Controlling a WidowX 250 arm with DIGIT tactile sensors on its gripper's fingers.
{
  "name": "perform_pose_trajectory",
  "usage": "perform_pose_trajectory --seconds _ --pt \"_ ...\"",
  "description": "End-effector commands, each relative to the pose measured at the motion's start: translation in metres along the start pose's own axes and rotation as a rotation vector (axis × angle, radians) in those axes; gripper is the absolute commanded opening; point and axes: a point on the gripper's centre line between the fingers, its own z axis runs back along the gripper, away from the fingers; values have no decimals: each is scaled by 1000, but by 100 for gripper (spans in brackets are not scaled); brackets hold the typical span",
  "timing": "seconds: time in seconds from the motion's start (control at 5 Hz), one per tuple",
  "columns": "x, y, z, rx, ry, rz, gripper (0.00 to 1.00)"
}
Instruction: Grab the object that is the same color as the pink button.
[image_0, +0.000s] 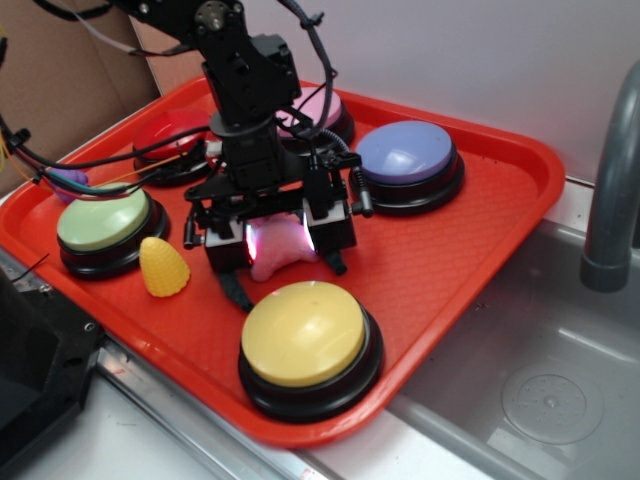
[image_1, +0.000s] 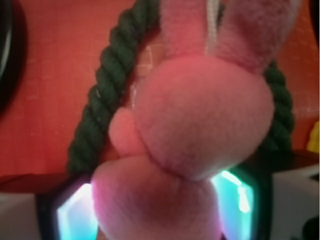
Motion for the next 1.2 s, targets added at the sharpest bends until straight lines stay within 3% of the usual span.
perform_pose_trajectory --seconds 0.0,0.2,0.6,0.8,1.0 --pt "4 3 9 -10 -21 -13 0" --pt "16 5 40 -55 88 -176 0" --pt "28 11 115 -61 17 -516 0" --pt "28 20 155 -69 65 -761 0" --pt "31 25 183 -55 51 -839 0"
